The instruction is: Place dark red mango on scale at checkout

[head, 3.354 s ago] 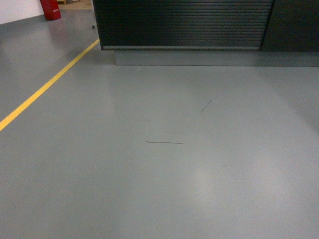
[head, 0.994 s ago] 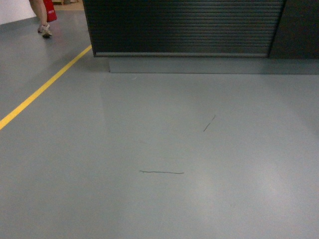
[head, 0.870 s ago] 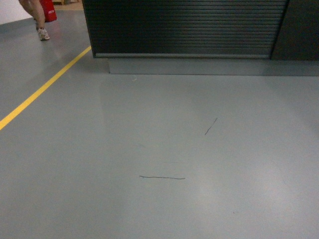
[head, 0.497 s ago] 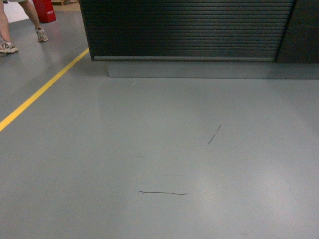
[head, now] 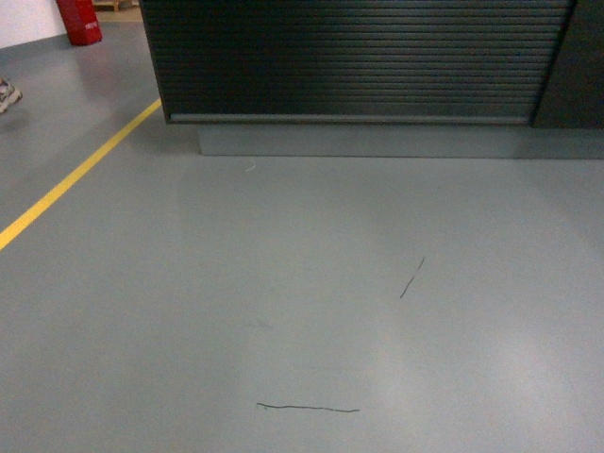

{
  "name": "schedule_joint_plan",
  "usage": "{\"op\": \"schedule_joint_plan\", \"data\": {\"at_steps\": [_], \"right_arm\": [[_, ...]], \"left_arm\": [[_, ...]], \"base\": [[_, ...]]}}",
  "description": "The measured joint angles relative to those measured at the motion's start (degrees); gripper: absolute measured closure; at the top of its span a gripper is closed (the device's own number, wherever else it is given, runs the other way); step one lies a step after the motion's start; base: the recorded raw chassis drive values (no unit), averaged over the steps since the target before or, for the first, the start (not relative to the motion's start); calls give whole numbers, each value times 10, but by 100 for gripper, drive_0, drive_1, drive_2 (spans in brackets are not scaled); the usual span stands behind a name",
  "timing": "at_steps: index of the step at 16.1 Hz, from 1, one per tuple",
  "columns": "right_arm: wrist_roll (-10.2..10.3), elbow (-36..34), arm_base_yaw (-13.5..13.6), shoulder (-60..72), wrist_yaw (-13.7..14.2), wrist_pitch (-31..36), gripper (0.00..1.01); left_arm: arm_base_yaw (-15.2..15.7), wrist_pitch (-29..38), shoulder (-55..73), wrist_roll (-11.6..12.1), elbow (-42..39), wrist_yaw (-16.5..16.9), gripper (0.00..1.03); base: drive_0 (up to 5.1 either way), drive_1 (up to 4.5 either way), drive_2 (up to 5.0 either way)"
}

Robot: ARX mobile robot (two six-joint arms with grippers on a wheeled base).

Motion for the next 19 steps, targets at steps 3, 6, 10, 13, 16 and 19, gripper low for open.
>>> {"op": "schedule_joint_plan", "data": {"at_steps": [3,6,10,13,16,19], "right_arm": [[0,0,0,0,0,2,3],[0,0,0,0,0,1,3],[0,0,0,0,0,1,3],[0,0,0,0,0,1,3],[0,0,0,0,0,2,3],[0,0,0,0,0,1,3]], "left_arm": [[0,2,0,0,0,0,5],[0,2,0,0,0,0,5],[0,1,0,0,0,0,5],[0,1,0,0,0,0,5],[0,1,0,0,0,0,5],[0,1,0,0,0,0,5]], "base": [[6,256,-244],[6,256,-244],[13,264,-237],[4,257,-250],[-3,252,-257],[-2,258,-262]]}}
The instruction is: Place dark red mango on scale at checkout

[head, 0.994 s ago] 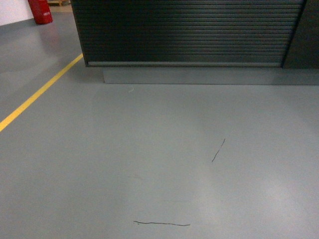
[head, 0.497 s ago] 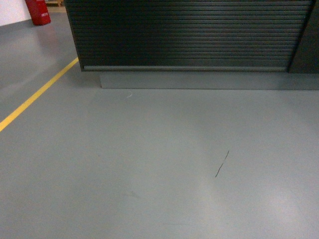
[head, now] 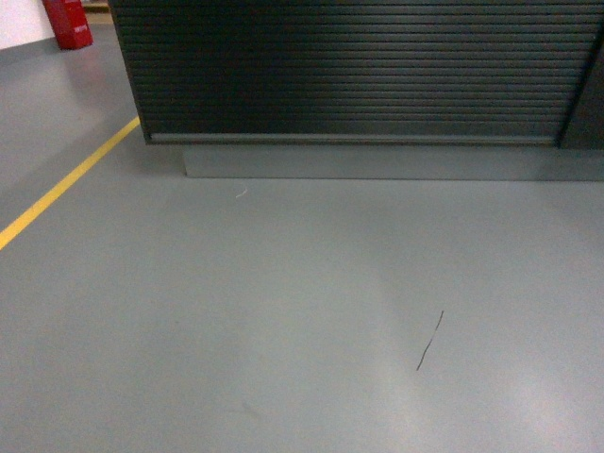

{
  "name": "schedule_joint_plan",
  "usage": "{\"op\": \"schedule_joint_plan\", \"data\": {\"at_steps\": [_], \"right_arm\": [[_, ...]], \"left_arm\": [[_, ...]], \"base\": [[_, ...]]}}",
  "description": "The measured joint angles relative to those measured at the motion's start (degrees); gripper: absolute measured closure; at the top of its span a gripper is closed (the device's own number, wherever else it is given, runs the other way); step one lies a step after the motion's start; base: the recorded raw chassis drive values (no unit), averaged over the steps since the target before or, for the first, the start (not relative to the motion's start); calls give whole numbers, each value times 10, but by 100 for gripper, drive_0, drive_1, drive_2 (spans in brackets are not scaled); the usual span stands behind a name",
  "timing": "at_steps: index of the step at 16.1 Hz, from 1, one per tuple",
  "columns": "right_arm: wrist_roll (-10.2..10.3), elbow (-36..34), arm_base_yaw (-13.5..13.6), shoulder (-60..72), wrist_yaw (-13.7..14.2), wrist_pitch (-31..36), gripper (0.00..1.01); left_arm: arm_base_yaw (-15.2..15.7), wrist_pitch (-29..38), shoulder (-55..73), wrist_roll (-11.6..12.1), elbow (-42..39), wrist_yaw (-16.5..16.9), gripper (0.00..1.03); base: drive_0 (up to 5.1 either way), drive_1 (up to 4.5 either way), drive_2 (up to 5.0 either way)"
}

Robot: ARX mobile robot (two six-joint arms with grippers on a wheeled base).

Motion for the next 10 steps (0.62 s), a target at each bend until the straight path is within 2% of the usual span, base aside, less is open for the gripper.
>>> {"op": "schedule_joint_plan", "data": {"at_steps": [10], "right_arm": [[0,0,0,0,0,0,3]], "left_arm": [[0,-1,0,0,0,0,5]], "base": [[-5,271,-282]]}}
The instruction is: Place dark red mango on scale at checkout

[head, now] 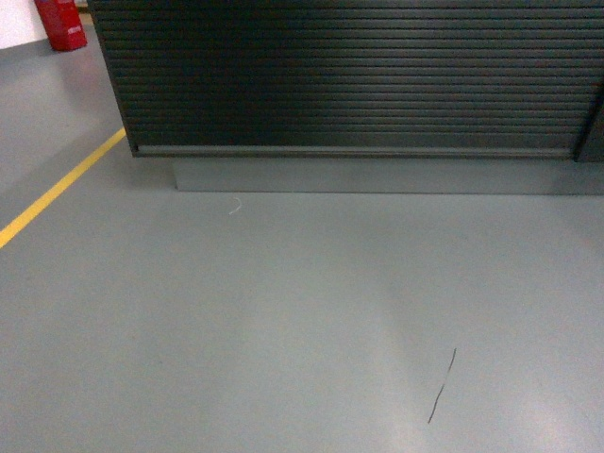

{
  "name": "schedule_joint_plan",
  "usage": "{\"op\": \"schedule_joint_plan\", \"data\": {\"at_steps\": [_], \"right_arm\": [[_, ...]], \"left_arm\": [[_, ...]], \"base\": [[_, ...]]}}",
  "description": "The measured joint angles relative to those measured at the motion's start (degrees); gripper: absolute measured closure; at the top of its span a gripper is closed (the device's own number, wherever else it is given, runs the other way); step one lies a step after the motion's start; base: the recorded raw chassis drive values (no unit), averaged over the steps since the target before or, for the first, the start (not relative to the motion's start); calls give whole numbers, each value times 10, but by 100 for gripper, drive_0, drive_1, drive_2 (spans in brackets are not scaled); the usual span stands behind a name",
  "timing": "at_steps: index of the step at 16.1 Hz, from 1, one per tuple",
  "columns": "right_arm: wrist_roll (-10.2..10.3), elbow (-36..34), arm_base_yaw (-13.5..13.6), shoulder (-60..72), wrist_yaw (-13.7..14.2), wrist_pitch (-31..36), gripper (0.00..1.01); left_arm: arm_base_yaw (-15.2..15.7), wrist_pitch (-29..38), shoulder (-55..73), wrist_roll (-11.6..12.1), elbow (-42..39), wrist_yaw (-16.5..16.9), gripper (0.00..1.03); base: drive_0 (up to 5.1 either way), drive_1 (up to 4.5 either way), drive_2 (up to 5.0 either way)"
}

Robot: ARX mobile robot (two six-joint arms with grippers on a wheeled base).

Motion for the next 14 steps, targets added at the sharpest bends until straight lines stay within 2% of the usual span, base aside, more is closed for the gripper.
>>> {"op": "schedule_joint_plan", "data": {"at_steps": [14], "right_arm": [[0,0,0,0,0,0,3]], "left_arm": [[0,1,0,0,0,0,5]], "base": [[8,294,-278]]}}
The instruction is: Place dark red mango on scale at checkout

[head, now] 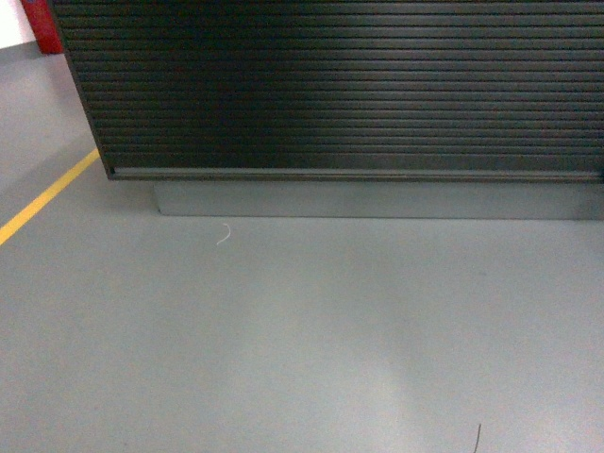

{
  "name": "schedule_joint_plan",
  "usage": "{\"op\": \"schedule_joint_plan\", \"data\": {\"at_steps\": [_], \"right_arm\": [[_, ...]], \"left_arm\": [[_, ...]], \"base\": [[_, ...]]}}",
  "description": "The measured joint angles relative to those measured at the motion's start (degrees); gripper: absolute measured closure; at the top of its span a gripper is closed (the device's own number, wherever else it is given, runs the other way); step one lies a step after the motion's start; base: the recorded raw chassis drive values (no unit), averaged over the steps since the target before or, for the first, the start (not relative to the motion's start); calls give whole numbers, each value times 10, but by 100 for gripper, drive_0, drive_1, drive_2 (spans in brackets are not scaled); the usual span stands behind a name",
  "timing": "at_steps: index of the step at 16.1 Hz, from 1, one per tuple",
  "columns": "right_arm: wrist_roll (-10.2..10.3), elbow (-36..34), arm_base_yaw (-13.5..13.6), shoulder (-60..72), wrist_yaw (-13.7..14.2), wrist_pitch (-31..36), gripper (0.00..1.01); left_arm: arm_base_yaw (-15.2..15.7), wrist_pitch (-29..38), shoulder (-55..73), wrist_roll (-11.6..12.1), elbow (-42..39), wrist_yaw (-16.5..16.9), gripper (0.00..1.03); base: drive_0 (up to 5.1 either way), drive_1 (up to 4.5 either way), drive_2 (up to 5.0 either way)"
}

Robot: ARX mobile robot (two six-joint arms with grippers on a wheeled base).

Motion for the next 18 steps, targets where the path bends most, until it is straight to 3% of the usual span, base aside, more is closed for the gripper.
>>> {"op": "schedule_joint_plan", "data": {"at_steps": [18], "right_arm": [[0,0,0,0,0,0,3]], "left_arm": [[0,-1,0,0,0,0,5]], "base": [[6,293,-280]]}}
